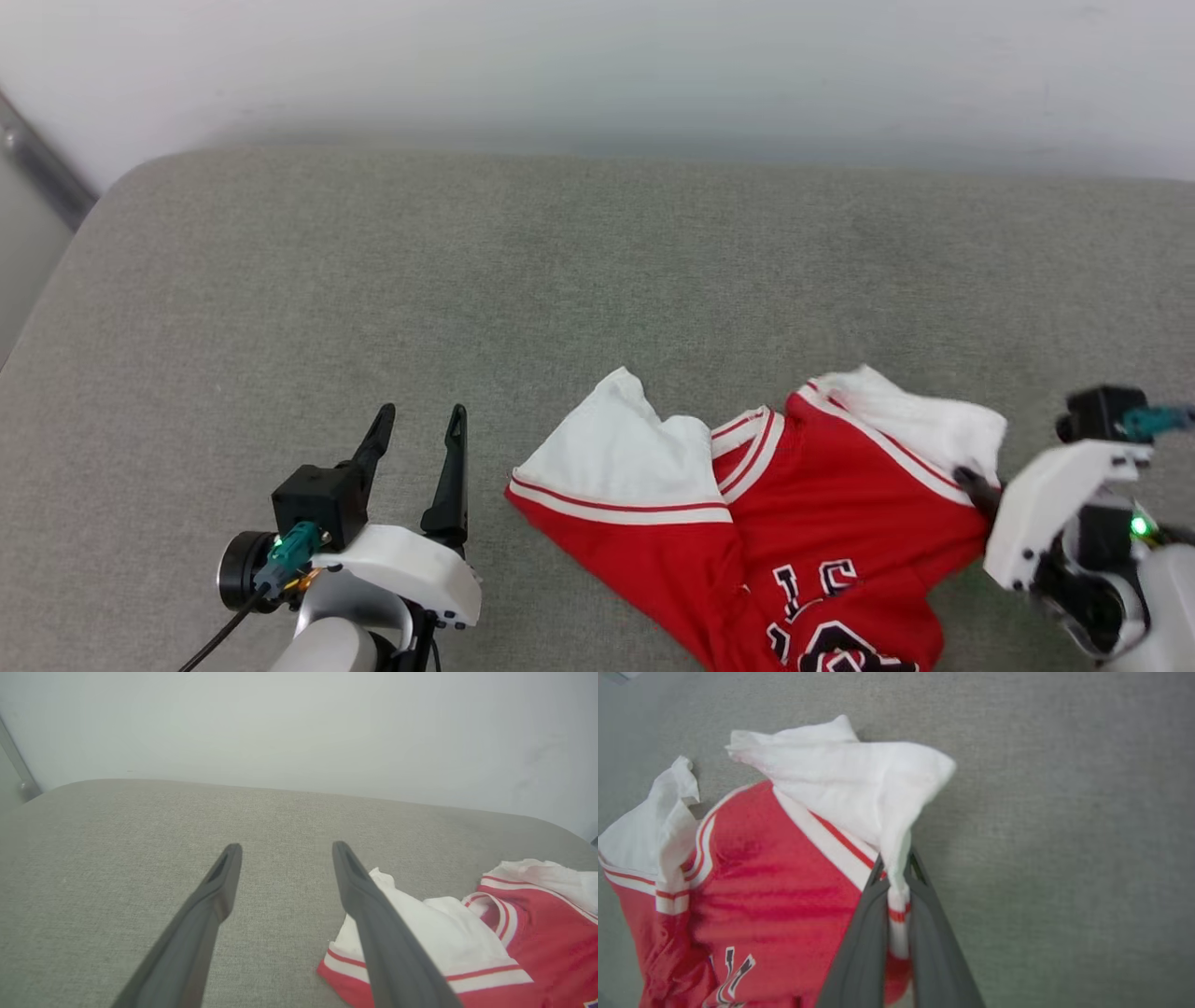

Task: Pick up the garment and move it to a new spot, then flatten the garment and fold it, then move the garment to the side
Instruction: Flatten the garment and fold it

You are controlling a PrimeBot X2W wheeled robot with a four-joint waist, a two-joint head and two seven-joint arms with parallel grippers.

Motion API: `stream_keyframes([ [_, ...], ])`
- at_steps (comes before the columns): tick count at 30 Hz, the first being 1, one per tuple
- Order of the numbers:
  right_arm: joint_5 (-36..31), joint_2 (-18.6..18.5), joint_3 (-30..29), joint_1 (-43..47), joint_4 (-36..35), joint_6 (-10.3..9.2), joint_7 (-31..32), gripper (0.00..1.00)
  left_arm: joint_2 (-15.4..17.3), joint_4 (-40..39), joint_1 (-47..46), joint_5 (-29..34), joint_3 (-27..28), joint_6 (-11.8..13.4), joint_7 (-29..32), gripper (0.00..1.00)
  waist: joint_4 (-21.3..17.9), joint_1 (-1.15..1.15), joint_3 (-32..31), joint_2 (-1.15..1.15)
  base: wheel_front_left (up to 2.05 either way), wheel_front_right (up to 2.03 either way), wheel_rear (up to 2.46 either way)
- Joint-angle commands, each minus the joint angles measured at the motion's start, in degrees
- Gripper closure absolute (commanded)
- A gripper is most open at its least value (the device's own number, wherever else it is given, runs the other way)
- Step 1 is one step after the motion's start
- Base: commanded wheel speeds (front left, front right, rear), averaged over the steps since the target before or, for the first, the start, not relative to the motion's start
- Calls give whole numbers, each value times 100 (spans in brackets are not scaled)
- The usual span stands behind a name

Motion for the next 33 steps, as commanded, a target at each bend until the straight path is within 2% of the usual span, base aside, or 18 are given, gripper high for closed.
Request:
stream_keyframes([
  [1,-26,87,-279,259,33,-2,-49,100,9,-26,54,-22,0,11,20,0,-96,0,-98,0,0,0,0],
  [5,-124,458,-1328,1003,303,-2,-112,100,19,-49,112,-35,-35,35,38,0,-163,0,-172,0,0,0,0],
  [6,-214,558,-1510,1165,393,-7,-98,69,23,-58,113,-40,-41,35,46,0,-172,0,-185,0,0,0,0],
  [7,-269,677,-1664,1331,492,-8,-80,0,29,-67,119,-47,-41,40,50,0,-184,0,-192,0,0,0,0],
  [11,-532,982,-1954,1578,468,-23,-323,0,70,-109,160,-53,-28,53,77,0,-238,0,-181,0,0,0,0],
  [18,-1090,1055,-1858,1500,-529,-2,-1644,0,137,-146,186,-80,-19,97,115,0,-231,0,-235,0,0,0,0],
  [23,-1565,1073,-1747,1652,-1265,-2,-2355,0,168,-168,278,-95,0,156,141,0,-249,0,-373,0,0,0,0],
  [27,-1793,1108,-1513,1843,-1851,-2,-2609,0,228,-187,366,-132,37,205,176,0,-300,0,-479,0,0,0,0],
  [33,-1937,1180,-1147,2147,-2742,-2,-2529,0,399,-312,-5,-28,88,209,295,0,-484,0,-347,0,0,0,0],
])
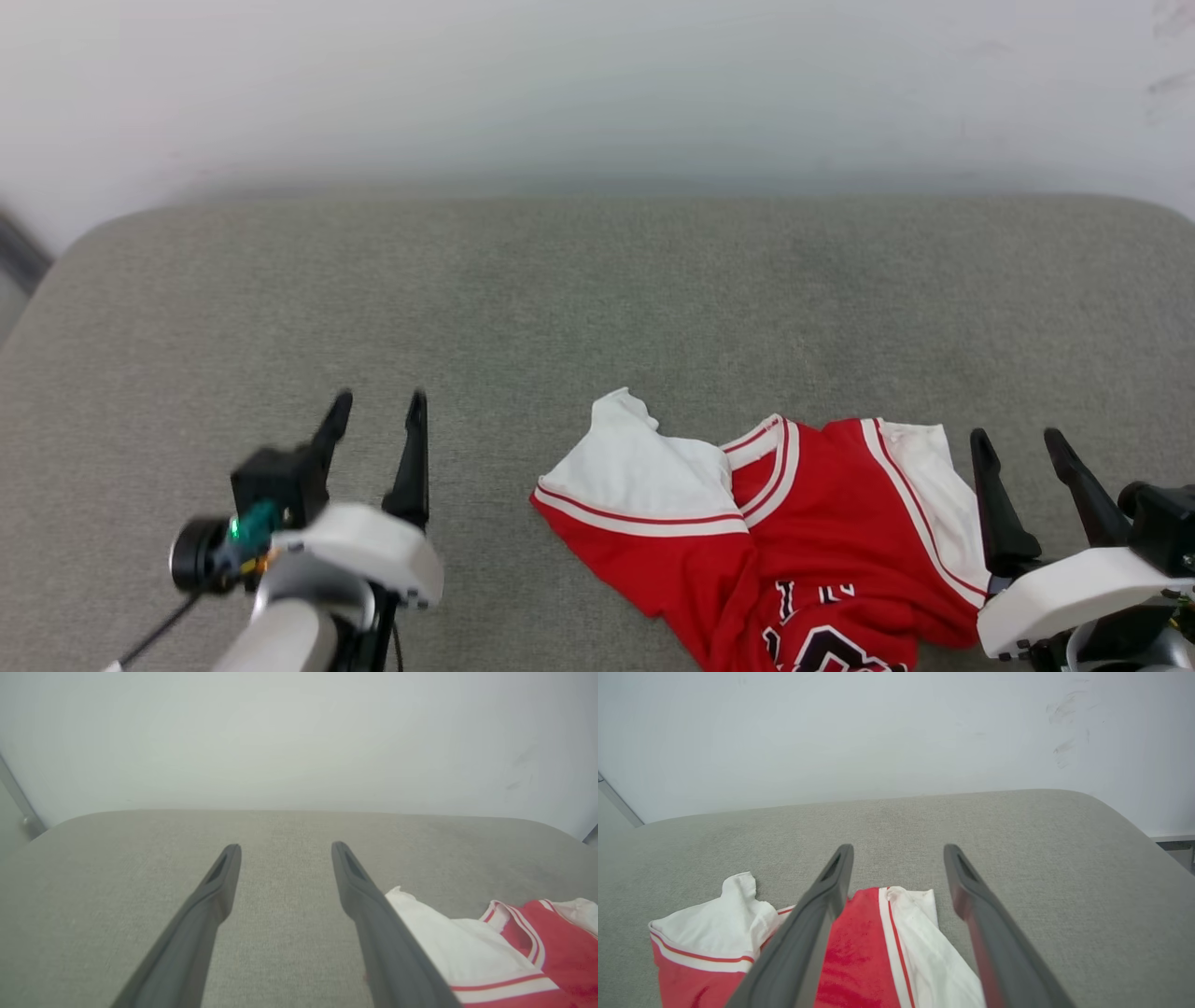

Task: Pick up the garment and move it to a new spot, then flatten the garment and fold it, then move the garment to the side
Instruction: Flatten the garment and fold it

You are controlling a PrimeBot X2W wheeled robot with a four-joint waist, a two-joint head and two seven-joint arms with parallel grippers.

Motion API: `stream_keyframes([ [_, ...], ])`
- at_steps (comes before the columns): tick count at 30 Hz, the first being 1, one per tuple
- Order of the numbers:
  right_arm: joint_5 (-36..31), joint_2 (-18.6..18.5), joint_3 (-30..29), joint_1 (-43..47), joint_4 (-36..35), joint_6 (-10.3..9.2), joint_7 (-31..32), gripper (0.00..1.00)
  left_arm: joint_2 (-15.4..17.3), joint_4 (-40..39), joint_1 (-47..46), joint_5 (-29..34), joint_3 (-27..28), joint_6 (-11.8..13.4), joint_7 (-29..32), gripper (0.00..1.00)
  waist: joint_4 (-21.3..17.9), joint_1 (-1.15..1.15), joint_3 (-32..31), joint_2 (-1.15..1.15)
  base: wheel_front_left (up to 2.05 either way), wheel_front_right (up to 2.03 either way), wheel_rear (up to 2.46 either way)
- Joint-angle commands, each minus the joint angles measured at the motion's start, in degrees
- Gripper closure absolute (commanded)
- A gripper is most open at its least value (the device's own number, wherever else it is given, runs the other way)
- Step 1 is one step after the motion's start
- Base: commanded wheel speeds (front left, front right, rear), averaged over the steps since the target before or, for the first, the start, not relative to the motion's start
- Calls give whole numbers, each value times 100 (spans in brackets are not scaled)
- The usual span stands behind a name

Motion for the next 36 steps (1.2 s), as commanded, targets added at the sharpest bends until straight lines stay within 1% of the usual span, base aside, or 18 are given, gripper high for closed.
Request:
stream_keyframes([
  [1,-36,36,79,71,-191,-2,26,0,15,-68,-305,39,23,-35,50,0,-110,0,141,0,0,0,0],
  [3,-43,53,177,50,-401,-2,70,0,55,-86,-625,91,-7,-120,157,0,-224,0,304,0,0,0,0],
  [6,-41,67,327,-73,-617,-2,67,0,18,-35,-1229,132,-134,-308,419,0,-403,0,576,0,0,0,0],
  [9,-54,71,406,-205,-741,-2,43,0,-33,157,-1800,108,-348,-560,893,0,-563,0,829,0,0,0,0],
  [13,-19,76,464,-314,-793,-2,10,0,-82,589,-2472,13,-694,-957,1789,0,-727,0,1091,0,0,0,0],
  [16,17,77,485,-383,-774,-2,-28,0,-123,942,-2842,-97,-977,-1233,2567,0,-823,0,1251,0,0,0,0],
  [19,39,76,511,-428,-725,-2,-78,0,-144,1318,-3059,-196,-1177,-1390,3238,0,-912,0,1373,0,0,0,0],
  [22,96,76,552,-482,-655,-2,-136,0,-142,1732,-3226,-285,-1326,-1482,3815,0,-991,0,1460,0,0,0,0],
  [27,287,76,654,-527,-490,-2,-264,0,-133,2393,-3350,-397,-1496,-1589,4518,0,-1130,0,1554,0,0,0,0],
  [30,363,76,692,-551,-363,-2,-335,0,-202,2794,-3244,-532,-1652,-1718,4998,0,-1200,0,1543,0,0,0,0],
  [31,388,76,693,-551,-305,-2,-355,0,-230,2870,-3214,-574,-1678,-1752,5072,29,-1215,0,1530,0,0,0,0],
  [32,389,76,684,-548,-262,-2,-365,0,-259,2922,-3207,-609,-1700,-1782,5117,74,-1223,0,1510,0,0,0,0],
  [33,417,76,666,-541,-229,-2,-384,0,-272,2940,-3219,-604,-1728,-1816,5113,100,-1223,0,1491,0,0,0,0],
  [36,438,76,581,-471,-142,-2,-397,0,-273,2829,-3339,-513,-1700,-1871,4721,100,-1164,0,1366,0,0,0,0],
])
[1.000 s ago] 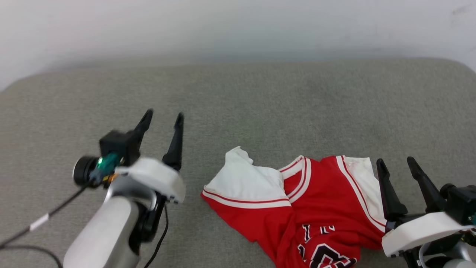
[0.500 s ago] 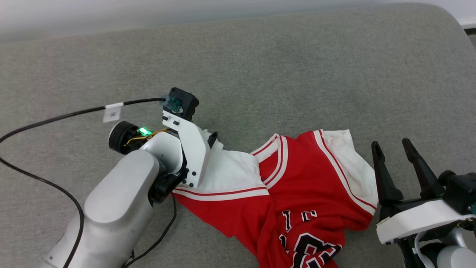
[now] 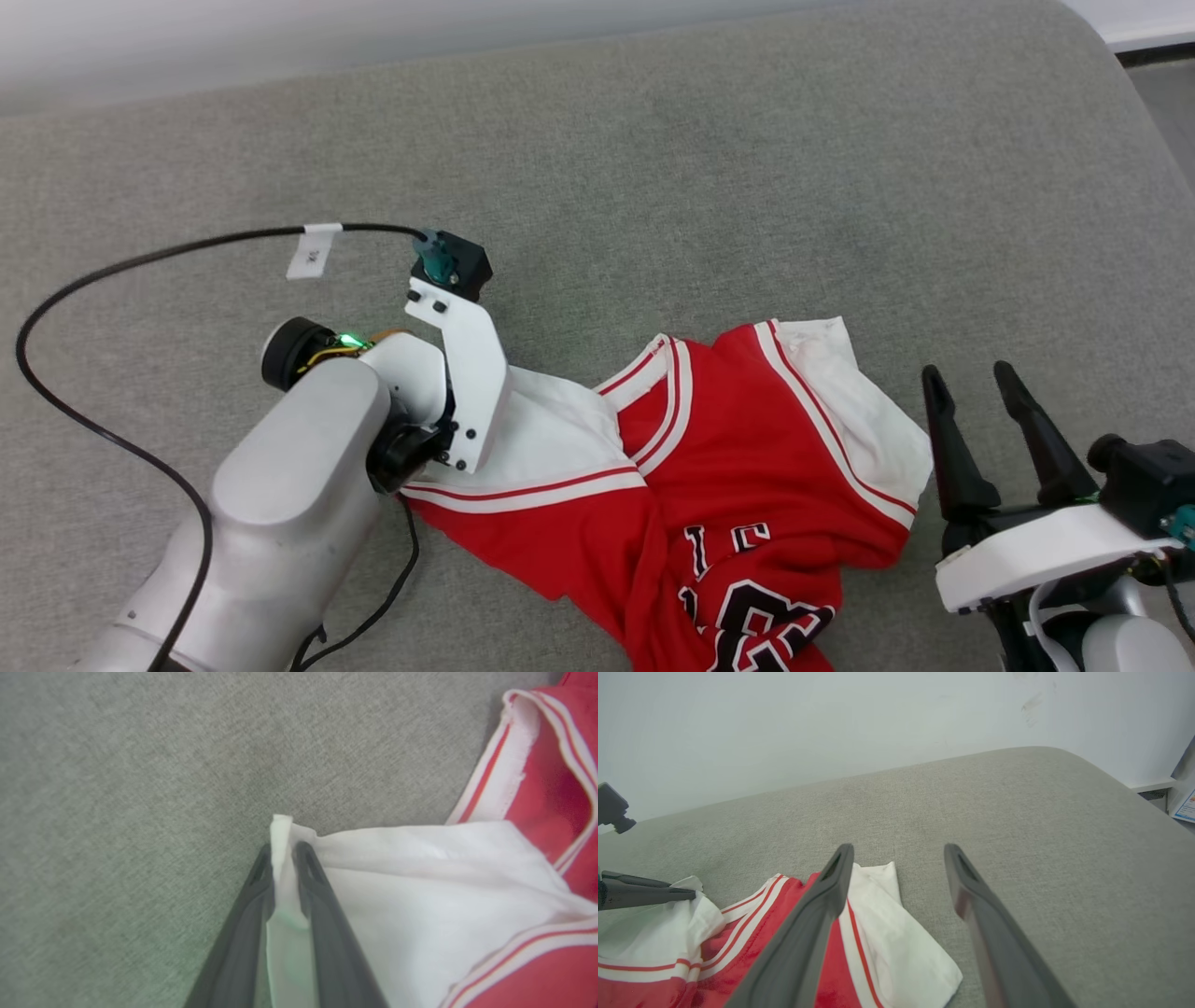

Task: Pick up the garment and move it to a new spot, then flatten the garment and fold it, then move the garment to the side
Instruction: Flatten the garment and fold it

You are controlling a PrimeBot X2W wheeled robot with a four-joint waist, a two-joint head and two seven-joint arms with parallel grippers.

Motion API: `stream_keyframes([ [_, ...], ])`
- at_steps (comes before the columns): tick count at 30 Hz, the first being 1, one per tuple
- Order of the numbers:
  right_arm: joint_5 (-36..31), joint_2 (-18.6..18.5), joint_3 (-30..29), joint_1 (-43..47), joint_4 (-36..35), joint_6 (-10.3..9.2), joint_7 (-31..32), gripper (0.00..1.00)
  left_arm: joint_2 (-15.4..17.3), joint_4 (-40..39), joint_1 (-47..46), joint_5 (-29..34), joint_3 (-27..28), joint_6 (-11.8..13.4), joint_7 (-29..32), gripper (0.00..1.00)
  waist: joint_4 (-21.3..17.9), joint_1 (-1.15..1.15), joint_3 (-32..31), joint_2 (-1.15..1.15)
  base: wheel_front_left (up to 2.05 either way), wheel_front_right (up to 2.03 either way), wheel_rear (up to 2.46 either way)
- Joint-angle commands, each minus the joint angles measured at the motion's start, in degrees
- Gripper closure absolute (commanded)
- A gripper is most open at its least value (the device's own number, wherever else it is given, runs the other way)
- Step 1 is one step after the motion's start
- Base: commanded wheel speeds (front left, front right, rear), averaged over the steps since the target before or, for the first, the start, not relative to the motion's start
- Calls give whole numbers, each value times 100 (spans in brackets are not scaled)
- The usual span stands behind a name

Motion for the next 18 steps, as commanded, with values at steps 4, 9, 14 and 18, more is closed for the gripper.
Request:
stream_keyframes([
  [4,-33,16,-202,113,12,-2,54,0,76,-223,57,123,56,-34,-606,100,264,0,-302,0,0,0,0],
  [9,-85,16,-393,265,-86,-2,206,0,396,-971,212,118,267,70,-963,100,637,0,-618,0,0,0,0],
  [14,-115,15,-517,407,-185,-2,347,0,967,-1998,961,15,525,455,-1028,100,936,0,-834,0,0,0,0],
  [18,-130,14,-577,488,-254,-2,455,0,1324,-2610,1988,-214,716,920,-1033,100,1079,0,-902,0,0,0,0],
])
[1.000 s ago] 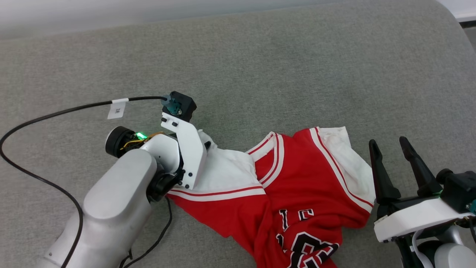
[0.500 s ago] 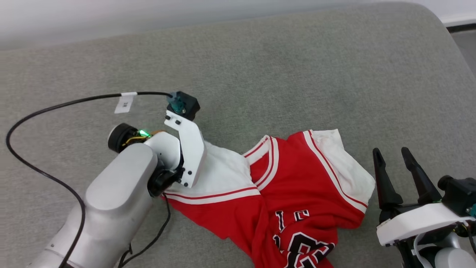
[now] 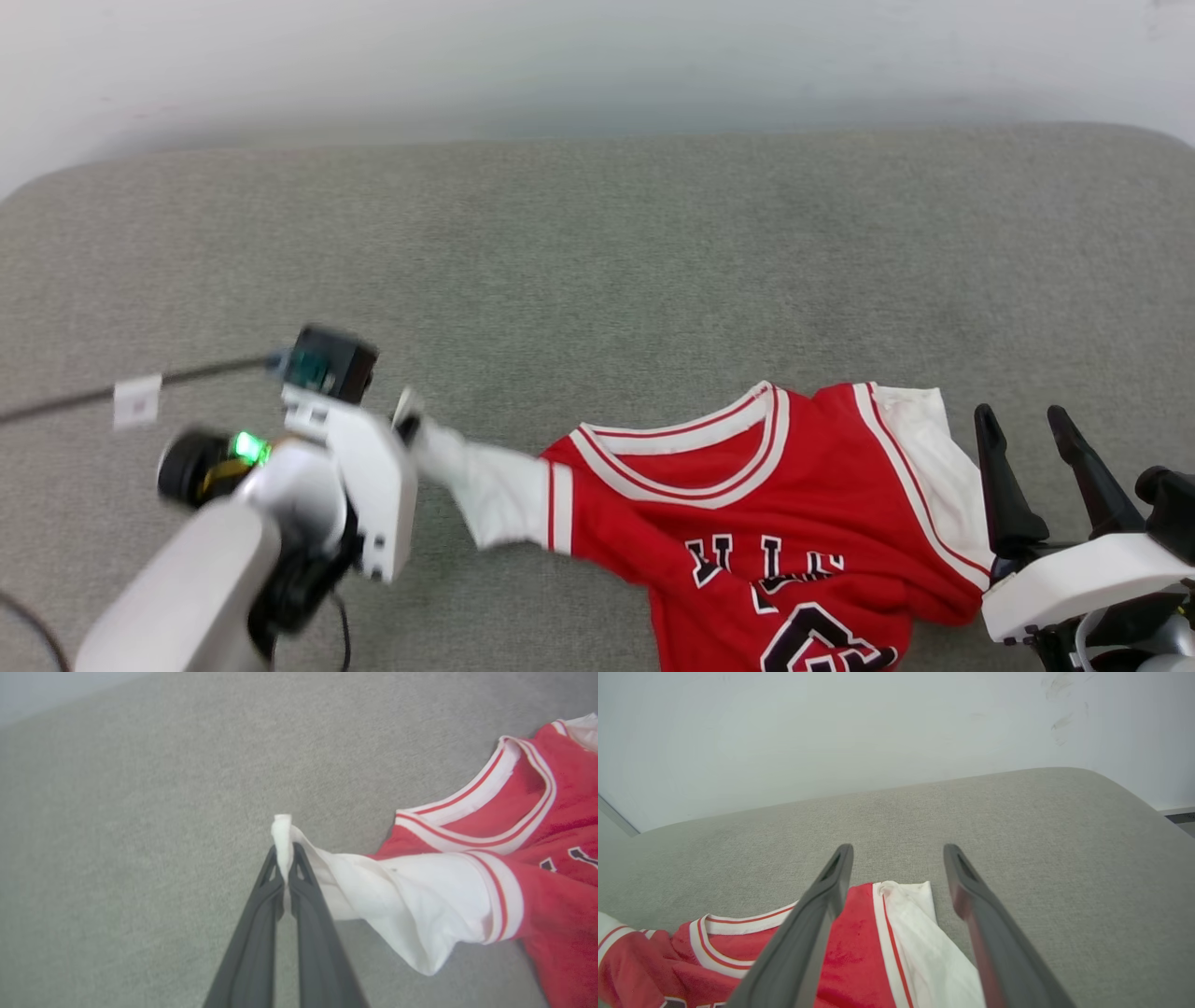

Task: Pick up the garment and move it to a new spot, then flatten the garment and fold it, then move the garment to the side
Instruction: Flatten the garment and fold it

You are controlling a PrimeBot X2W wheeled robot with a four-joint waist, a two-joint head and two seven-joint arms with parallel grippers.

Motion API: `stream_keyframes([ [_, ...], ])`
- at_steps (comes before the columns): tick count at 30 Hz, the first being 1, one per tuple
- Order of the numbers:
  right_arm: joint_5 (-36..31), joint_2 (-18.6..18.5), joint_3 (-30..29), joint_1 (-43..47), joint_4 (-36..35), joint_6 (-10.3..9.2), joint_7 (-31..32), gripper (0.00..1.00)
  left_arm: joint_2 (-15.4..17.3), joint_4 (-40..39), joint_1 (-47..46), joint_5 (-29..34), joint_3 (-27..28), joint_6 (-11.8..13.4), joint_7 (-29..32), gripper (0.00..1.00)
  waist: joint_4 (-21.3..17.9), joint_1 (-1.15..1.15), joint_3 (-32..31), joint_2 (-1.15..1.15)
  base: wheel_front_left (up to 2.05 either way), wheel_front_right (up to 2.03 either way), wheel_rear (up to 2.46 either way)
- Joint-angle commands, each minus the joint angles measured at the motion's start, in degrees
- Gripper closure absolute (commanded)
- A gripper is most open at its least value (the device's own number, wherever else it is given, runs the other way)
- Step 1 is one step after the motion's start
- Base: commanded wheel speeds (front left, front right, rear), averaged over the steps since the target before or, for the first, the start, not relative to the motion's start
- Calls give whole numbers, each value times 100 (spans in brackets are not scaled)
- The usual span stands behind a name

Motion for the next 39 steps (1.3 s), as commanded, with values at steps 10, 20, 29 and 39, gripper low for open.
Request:
stream_keyframes([
  [10,-46,10,-63,90,-130,-2,199,0,-90,100,1825,-565,405,830,-600,100,184,0,-106,0,0,0,0],
  [20,1,10,-60,113,-81,-2,220,0,-650,728,1974,-702,599,720,-1640,0,25,0,-289,0,0,0,0],
  [29,-29,10,-177,252,-126,-2,297,0,-771,271,2012,-161,860,1056,-3155,0,42,0,-580,0,0,0,0],
  [39,-30,9,-94,202,-289,-2,364,0,168,-403,1594,-570,384,604,-725,0,67,0,-383,0,0,0,0],
])
